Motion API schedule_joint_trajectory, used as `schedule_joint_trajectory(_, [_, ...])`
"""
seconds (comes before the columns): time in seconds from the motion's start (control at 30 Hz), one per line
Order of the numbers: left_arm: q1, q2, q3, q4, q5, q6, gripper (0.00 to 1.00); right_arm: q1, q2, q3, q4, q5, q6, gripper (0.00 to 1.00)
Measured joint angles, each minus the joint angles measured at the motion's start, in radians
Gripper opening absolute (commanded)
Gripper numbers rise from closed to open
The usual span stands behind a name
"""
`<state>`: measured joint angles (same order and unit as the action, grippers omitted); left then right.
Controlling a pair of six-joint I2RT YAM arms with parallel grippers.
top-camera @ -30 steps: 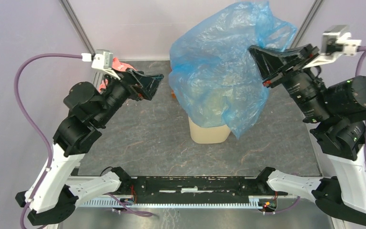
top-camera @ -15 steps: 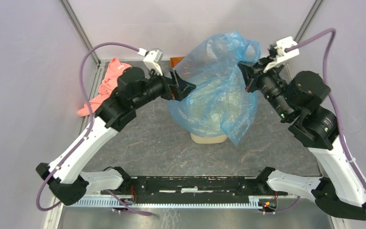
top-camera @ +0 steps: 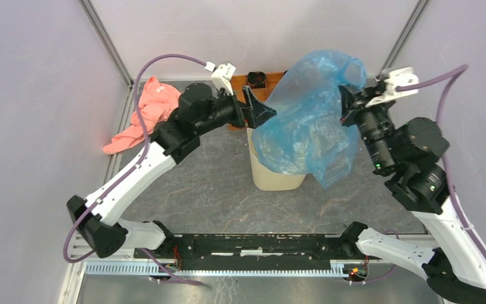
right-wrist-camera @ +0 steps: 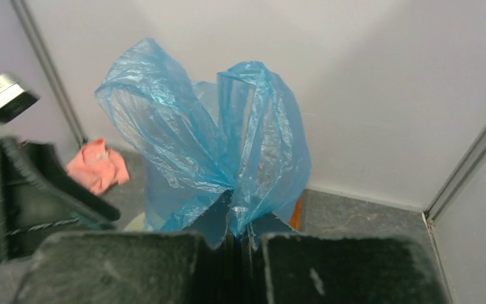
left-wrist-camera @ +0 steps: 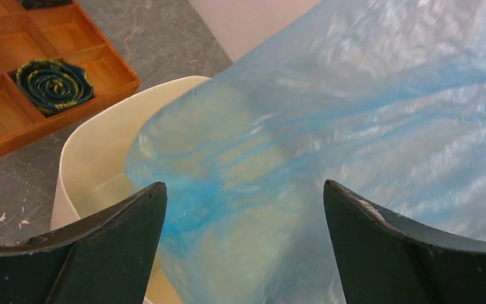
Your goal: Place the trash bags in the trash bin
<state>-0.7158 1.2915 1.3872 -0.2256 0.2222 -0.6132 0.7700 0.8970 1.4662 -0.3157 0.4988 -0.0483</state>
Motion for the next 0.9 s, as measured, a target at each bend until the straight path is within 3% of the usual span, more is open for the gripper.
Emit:
schedule_joint_trajectory(0.13, [0.0, 0.1, 0.005, 0.0, 0.0, 0.0, 1.0, 0.0, 0.041, -0.035, -0.016, -0.078, -0.034, 0.04])
schedule_joint_trajectory(0.27, [0.0, 0.159, 0.005, -0.067, -0.035, 0.023, 1.0, 0.0, 0.175, 0.047, -0.084, -0.125, -0.075, 0.0])
schedule_joint_trajectory(0.5, [0.0, 0.048, 0.022, -0.167, -0.142, 0.171, 1.0, 0.0, 0.303, 0.063, -0.169, -0.033, -0.04, 0.0])
schedule_joint_trajectory(0.7, [-0.001, -0.134, -0.028, -0.108, 0.022, 0.227, 1.0, -0.003, 0.386, 0.148, -0.172, 0.119, 0.029, 0.0])
schedule_joint_trajectory(0.9, [-0.041, -0.161, -0.134, -0.026, 0.19, 0.224, 0.99, -0.017, 0.426, 0.211, -0.143, 0.265, 0.009, 0.0])
